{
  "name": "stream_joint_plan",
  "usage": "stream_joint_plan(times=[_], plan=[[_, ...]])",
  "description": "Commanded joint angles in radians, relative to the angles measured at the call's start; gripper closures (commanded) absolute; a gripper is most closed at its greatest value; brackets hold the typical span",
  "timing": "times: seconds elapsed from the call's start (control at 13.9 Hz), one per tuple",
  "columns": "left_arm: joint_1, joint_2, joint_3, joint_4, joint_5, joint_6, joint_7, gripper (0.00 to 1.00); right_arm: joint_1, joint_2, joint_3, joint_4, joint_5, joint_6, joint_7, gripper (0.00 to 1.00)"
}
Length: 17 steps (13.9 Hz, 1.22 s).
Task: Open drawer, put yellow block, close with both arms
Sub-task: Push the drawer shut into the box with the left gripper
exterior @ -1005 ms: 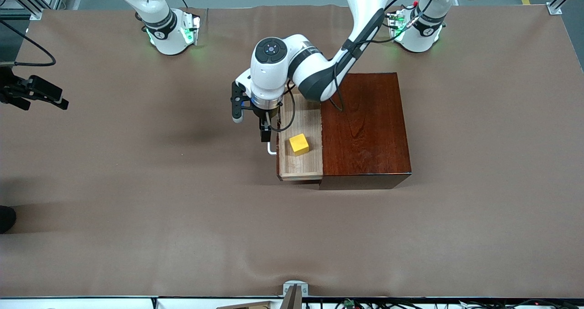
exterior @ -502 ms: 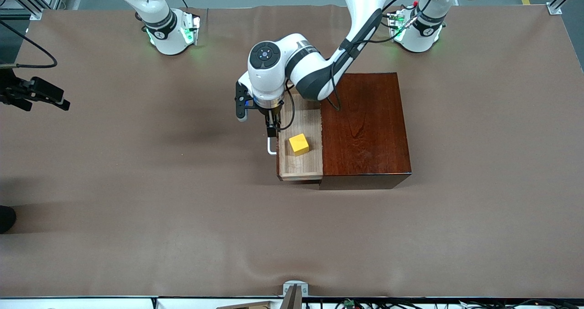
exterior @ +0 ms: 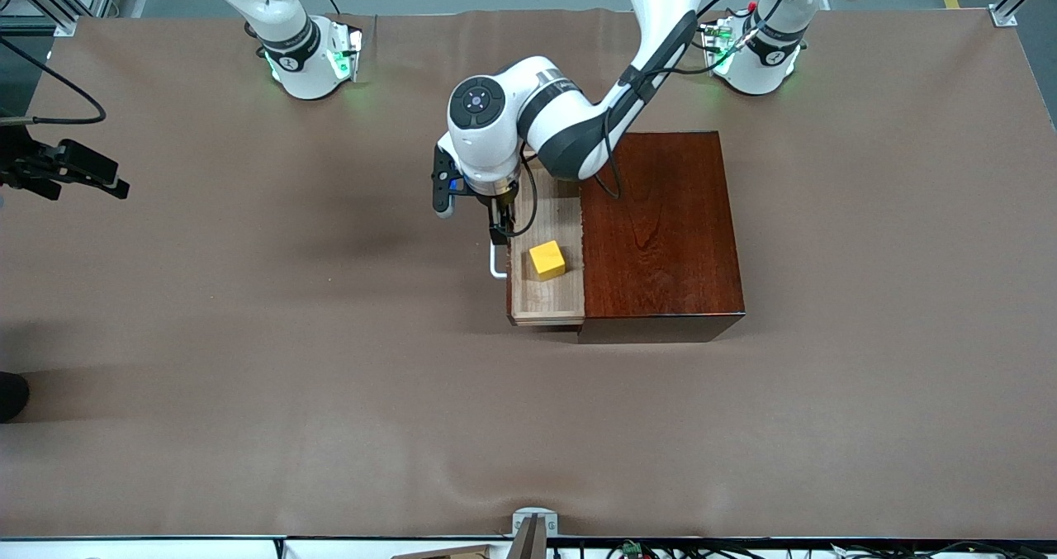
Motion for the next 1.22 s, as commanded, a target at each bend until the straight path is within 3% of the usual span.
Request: stream_joint_plan(times=[0.0, 0.22, 0.5, 1.15], plan=[[0.025, -0.043, 0.012, -0.007, 0.023, -0.075, 0.063, 0.0, -0.019, -0.006, 0.012, -0.001, 0.014, -0.009, 0.002, 0.0], [0.039, -0.06, 0.012, -0.009, 0.091, -0.124, 0.103, 0.0, -0.017, -0.006, 0.012, -0.001, 0.014, -0.009, 0.002, 0.0], [0.063, -0.063, 0.01, -0.012, 0.089, -0.152, 0.108, 0.0, -0.019, -0.006, 0.012, 0.0, 0.014, -0.009, 0.002, 0.0], [0.065, -0.019, 0.01, -0.007, 0.072, -0.093, 0.035, 0.0, -0.019, -0.009, 0.012, 0.0, 0.012, -0.009, 0.002, 0.0]])
